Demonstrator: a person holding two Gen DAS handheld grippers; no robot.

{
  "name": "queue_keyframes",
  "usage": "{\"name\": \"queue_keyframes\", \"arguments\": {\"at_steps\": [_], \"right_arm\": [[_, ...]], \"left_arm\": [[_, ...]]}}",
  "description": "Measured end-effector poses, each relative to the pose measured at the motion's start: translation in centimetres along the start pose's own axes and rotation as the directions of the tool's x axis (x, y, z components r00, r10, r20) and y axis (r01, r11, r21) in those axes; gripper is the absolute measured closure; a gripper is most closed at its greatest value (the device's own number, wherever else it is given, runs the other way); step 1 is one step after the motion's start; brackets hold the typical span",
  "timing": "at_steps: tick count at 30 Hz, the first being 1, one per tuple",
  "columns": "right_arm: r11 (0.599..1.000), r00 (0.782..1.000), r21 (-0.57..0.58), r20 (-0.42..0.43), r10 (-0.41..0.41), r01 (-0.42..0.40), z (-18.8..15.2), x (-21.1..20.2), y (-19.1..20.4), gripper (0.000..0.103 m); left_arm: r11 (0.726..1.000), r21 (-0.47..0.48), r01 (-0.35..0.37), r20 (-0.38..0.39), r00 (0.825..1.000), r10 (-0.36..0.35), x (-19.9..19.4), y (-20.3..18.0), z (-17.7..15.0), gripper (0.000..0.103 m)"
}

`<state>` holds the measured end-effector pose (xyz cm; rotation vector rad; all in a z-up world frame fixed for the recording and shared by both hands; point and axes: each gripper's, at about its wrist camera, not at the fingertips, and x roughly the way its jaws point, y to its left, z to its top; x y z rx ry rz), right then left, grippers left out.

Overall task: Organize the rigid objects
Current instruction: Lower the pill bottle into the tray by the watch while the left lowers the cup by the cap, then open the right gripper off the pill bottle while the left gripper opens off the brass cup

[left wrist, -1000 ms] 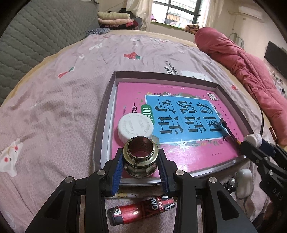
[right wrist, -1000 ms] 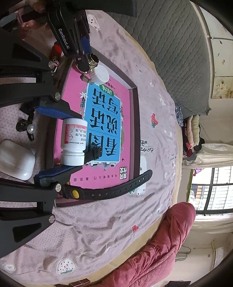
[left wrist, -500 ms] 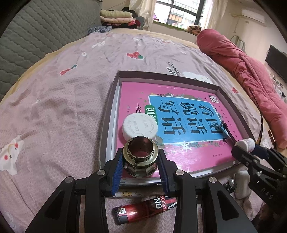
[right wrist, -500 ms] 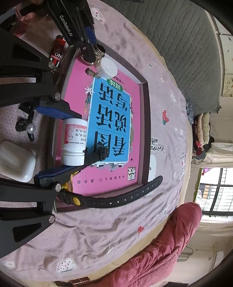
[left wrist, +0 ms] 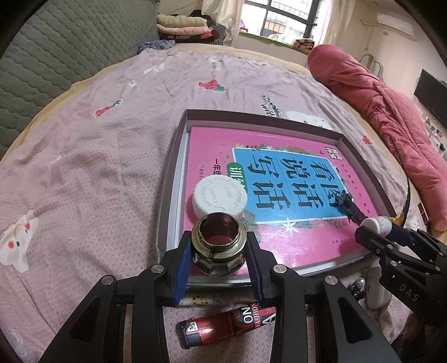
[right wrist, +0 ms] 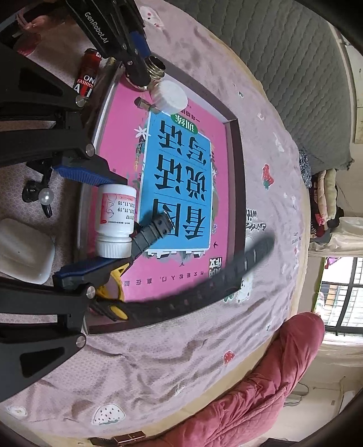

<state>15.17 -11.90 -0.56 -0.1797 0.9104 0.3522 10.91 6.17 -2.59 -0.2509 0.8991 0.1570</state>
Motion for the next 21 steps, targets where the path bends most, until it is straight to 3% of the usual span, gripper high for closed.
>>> {"name": "queue_keyframes", "arguments": {"at_steps": [21], "right_arm": [[1.0, 1.0, -0.01, -0.025, 0.009, -0.009, -0.13, -0.37, -0.25, 0.056]], "left_arm": [[1.0, 0.007, -0.003, -0.003, 1.0, 0.003, -0.05, -0.02, -0.05, 0.066]]}}
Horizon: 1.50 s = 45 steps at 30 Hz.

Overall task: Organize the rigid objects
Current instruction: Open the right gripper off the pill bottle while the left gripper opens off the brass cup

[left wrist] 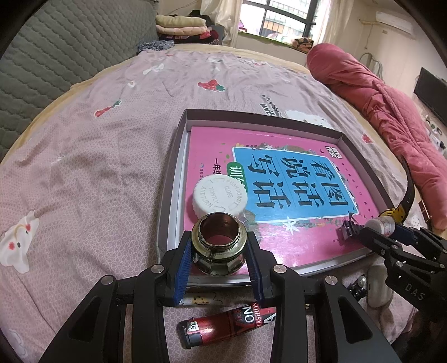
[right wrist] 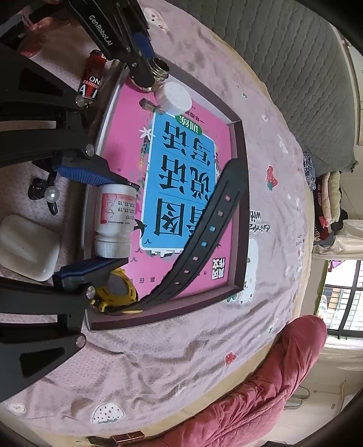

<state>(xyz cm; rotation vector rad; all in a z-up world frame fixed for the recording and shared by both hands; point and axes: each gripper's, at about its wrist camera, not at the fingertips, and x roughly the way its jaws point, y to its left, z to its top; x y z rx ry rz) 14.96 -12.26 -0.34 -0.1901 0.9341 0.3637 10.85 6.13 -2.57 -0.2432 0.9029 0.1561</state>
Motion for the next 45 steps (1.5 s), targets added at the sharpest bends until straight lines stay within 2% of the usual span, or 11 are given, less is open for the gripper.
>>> {"name": "queue_keyframes", "arguments": {"at_steps": [11, 21, 26, 45], "right_arm": [[0.999, 0.999, 0.038, -0.036, 0.02, -0.019, 0.4, 0.8, -0.5, 0.055], [1.0, 0.999, 0.029, -0.039, -0.008, 0.009, 0.7, 1.7, -0.3, 0.056], [0.999, 0.999, 0.036, -0.038, 0.022, -0.02, 0.6, 1.3, -0.4, 0.056], [0.994, 0.996, 0.065, 0.046, 0.08, -0.082, -0.8, -1.5, -1.2, 0.056]], "left_arm": [[1.0, -0.001, 0.004, -0.005, 1.0, -0.004, 0.0, 0.0, 0.1, 0.066], [1.0, 0.0, 0.007, -0.007, 1.0, -0.007, 0.1, 0.0, 0.1, 0.065], [1.0, 0.003, 0.008, -0.011, 1.0, -0.008, 0.1, 0.0, 0.1, 0.065], [0.999, 0.034, -0.012, 0.006, 1.0, 0.012, -0.1, -0.4, -0.2, 0.065]]}}
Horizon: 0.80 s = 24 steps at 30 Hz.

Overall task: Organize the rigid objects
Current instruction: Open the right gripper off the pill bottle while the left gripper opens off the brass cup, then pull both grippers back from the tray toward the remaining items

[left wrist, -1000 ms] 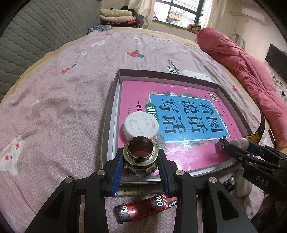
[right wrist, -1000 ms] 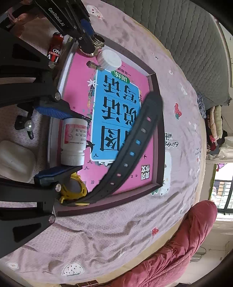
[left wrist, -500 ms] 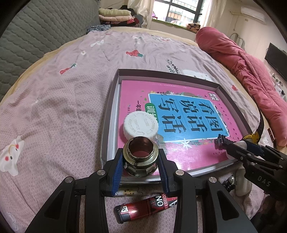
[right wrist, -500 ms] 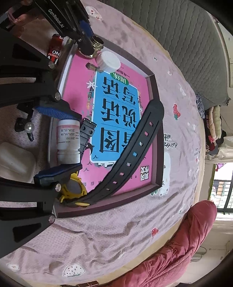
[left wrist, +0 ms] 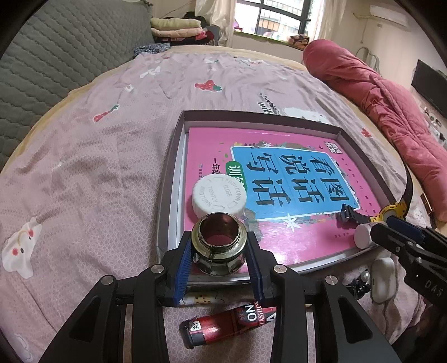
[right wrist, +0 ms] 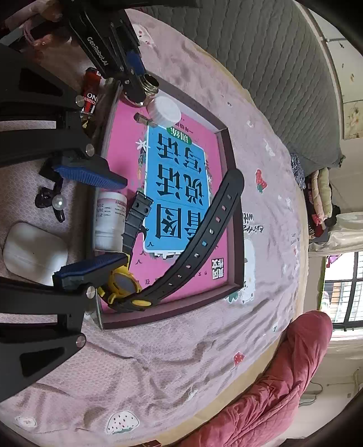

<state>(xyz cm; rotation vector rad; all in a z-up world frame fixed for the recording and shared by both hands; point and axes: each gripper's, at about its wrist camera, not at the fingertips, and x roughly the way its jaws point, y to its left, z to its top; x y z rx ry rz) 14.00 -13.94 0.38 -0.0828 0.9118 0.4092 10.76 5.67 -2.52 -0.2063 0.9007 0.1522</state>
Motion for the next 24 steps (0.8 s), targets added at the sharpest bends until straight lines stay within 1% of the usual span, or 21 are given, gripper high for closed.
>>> {"name": "queue_keyframes", "arguments": {"at_steps": [6, 11, 14, 16, 18, 24], "right_arm": [[1.0, 1.0, -0.005, 0.003, -0.002, 0.002, -0.1, -0.3, 0.3, 0.056], [1.0, 1.0, -0.008, 0.019, 0.013, -0.012, -0.5, -1.0, 0.1, 0.056], [1.0, 0.999, -0.008, 0.036, 0.013, -0.013, -0.8, -1.8, -0.2, 0.056], [1.0, 0.999, -0.006, 0.039, 0.013, -0.013, -1.0, -2.1, -0.4, 0.056], [1.0, 0.999, -0.013, 0.043, 0.011, -0.011, -1.3, -2.5, -0.2, 0.056], [0.999, 0.999, -0.046, 0.034, 0.025, -0.023, -1.9, -2.8, 0.7, 0.056]], "left_arm": [[1.0, -0.001, 0.009, 0.002, 1.0, -0.009, -0.3, 0.2, -0.1, 0.065], [1.0, -0.001, 0.017, 0.0, 1.0, -0.017, -0.5, 0.3, -0.1, 0.065], [1.0, -0.003, 0.031, 0.0, 1.0, -0.031, -0.6, 0.3, -0.1, 0.063], [0.999, -0.002, 0.038, 0.003, 0.999, -0.038, -0.8, 0.3, -0.1, 0.058], [1.0, 0.011, 0.024, 0.006, 1.0, -0.024, -0.9, 0.2, -0.2, 0.055], [1.0, 0.01, 0.024, 0.014, 1.0, -0.025, -1.4, 0.6, -0.4, 0.055]]}}
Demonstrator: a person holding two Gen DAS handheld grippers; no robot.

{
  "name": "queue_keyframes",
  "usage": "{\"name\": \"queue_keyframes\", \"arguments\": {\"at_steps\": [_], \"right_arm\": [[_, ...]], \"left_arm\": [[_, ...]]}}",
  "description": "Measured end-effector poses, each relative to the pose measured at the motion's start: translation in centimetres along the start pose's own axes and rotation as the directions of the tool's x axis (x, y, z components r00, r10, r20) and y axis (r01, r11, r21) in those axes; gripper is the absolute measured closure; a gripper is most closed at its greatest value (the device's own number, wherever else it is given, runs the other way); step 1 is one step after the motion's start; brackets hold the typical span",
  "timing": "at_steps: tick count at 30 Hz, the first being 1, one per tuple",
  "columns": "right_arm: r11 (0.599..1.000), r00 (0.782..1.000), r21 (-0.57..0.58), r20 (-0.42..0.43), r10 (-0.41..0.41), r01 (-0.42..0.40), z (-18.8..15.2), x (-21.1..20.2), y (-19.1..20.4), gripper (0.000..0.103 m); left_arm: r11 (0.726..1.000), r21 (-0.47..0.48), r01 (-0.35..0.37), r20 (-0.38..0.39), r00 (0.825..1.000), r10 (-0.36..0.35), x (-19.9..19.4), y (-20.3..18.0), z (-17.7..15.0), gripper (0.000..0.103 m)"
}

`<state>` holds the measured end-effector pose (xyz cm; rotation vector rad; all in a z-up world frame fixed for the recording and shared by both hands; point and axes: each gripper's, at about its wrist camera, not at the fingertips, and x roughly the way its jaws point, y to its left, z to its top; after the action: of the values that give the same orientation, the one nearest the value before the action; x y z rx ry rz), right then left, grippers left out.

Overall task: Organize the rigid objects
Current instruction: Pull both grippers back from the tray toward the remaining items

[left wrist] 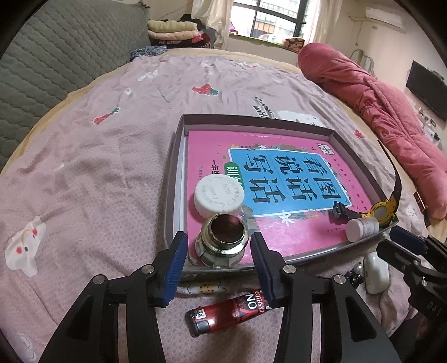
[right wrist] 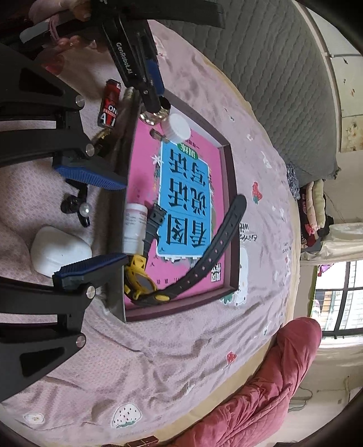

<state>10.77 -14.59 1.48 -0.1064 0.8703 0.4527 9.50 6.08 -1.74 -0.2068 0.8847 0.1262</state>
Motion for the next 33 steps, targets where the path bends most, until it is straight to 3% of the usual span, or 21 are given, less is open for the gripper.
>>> {"name": "queue_keyframes", "arguments": {"at_steps": [9, 15, 33], "right_arm": [[1.0, 1.0, -0.01, 0.007, 0.007, -0.007, -0.2, -0.6, 0.6, 0.056], [1.0, 1.0, -0.016, 0.01, 0.004, -0.004, -0.3, -1.0, 0.8, 0.056], [1.0, 0.999, -0.023, 0.045, -0.007, 0.008, -0.3, -2.7, 0.7, 0.054]], "left_arm": [[1.0, 0.025, -0.019, 0.026, 0.999, 0.018, -0.9, -0.2, -0.7, 0.053], [0.999, 0.037, -0.016, 0.028, 1.0, 0.015, -1.5, -0.5, -0.9, 0.044], [0.999, 0.036, -0.011, 0.063, 0.998, 0.008, -5.1, -0.5, -1.7, 0.04]]}}
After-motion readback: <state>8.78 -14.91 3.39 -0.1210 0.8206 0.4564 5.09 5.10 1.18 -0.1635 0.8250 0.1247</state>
